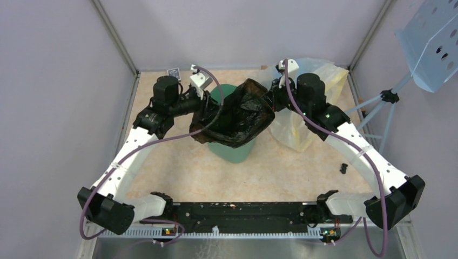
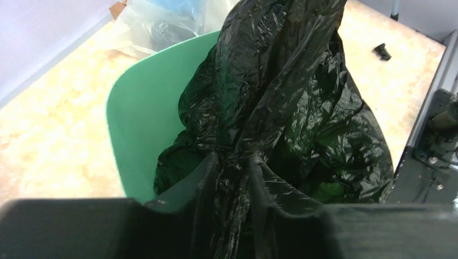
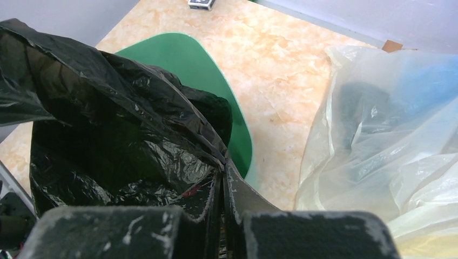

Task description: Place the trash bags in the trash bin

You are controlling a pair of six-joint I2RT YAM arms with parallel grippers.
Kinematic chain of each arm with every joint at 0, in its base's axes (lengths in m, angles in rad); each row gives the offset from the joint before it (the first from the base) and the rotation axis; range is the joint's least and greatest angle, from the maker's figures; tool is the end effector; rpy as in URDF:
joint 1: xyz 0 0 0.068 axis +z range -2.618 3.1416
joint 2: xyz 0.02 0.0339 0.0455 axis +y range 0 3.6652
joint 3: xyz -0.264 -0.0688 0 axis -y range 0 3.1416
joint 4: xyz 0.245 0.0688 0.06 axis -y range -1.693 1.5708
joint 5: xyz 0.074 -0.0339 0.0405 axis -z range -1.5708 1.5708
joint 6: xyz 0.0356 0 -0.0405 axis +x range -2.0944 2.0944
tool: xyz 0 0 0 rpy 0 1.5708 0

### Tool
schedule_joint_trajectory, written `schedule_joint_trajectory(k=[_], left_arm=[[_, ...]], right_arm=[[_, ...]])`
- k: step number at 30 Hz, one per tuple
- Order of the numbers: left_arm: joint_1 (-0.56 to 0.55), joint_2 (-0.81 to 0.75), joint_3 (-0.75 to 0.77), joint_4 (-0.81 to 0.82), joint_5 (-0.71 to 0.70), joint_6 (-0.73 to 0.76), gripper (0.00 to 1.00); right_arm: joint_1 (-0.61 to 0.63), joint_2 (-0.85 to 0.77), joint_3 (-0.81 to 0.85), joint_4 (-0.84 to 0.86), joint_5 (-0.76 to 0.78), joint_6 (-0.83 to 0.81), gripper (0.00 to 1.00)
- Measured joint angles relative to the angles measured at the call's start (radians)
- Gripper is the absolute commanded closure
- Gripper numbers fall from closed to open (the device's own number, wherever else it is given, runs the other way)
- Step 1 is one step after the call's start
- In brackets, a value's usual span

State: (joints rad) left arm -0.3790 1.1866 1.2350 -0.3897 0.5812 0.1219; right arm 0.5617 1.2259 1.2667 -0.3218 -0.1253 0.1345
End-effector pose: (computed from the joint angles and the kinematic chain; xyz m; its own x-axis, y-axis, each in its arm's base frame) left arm 0.2349 -0.1146 0.3953 -0.2126 0.1941 -0.9577 0.8218 0.5657 -0.0678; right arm 0.2330 0.1519 0.4016 -0.3171 -0.0423 -0.9475 -0.5929 0.7886 0.1632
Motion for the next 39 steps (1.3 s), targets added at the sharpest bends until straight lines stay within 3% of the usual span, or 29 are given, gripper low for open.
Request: schedule_joint_trajectory(k=[1,2,22,30,39], left_arm=[[0.0,0.013,0.007,-0.002,0.006,-0.001,0.98],[0.0,0.026,0.014,-0.004,0.008,-0.003,1.0],[0.061,0.192,0.231,-0.102,-0.338,-0.073,1.0],[0.144,0.31,0.271,-0.128,-0.322,-0.116,1.0],[0.209,0.431,0.327,-0.127,-0.186,-0.166,1.0]], right_arm=[[0.0,0.0,0.0,0.0,0.0,0.0,1.0],[0.0,0.0,0.0,0.0,0.0,0.0,1.0],[-0.045,0.177,0.17,-0.13,0.1,0.063,1.0],[-0.1,0.245,0.208,-0.162,0.031,0.105,1.0],[-0.121,0.372,0.292,-0.187,-0.068,0.129,1.0]])
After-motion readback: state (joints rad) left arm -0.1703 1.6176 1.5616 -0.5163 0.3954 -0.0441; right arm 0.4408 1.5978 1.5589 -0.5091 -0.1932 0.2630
